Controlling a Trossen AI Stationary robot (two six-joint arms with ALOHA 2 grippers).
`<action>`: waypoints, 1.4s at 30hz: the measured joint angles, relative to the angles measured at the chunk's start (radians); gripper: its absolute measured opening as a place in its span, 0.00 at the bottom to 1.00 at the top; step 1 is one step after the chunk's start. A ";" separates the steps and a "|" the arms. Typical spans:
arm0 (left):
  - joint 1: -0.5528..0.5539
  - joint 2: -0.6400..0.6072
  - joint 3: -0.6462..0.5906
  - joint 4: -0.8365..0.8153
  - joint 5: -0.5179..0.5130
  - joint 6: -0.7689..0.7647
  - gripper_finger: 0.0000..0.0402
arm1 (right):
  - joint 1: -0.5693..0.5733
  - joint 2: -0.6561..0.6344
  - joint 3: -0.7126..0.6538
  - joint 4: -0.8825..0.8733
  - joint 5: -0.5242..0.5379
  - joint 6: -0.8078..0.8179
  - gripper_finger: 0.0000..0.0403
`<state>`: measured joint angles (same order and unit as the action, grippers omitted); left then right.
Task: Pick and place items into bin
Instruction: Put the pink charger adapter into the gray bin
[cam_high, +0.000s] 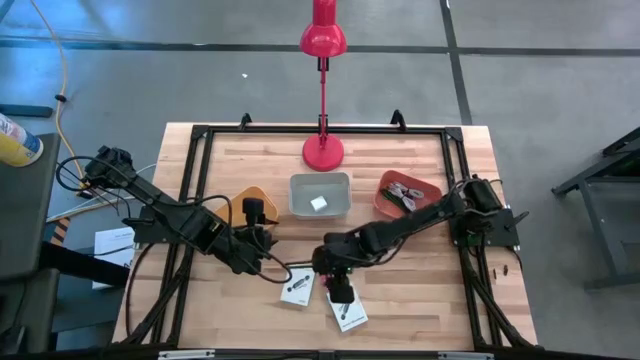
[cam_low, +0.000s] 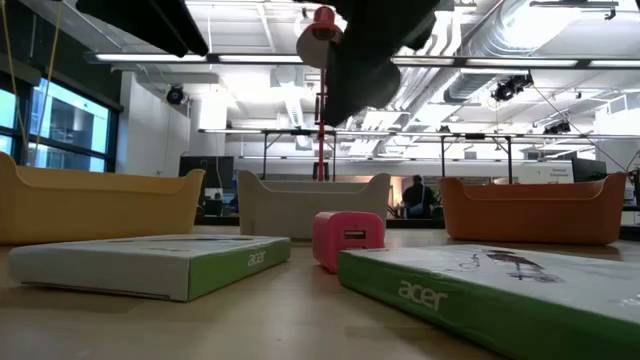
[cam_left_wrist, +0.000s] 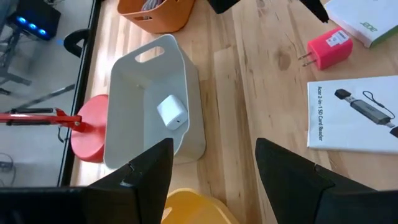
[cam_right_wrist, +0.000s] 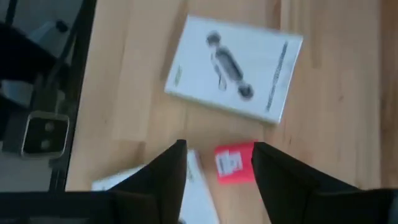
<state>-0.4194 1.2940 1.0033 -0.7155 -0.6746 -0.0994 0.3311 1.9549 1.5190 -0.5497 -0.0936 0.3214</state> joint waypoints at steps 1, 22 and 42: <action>0.000 0.000 0.000 0.000 0.000 0.002 0.54 | 0.004 0.003 0.001 0.019 0.020 -0.002 0.45; 0.000 0.000 0.000 -0.051 0.012 -0.003 0.54 | 0.023 0.090 0.001 0.005 0.114 -0.055 0.61; 0.000 0.000 0.000 -0.048 0.012 -0.014 0.54 | 0.029 0.136 0.002 -0.014 0.119 -0.096 0.61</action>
<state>-0.4191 1.2942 1.0035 -0.7631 -0.6630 -0.1135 0.3603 2.0907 1.5211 -0.5640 0.0256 0.2251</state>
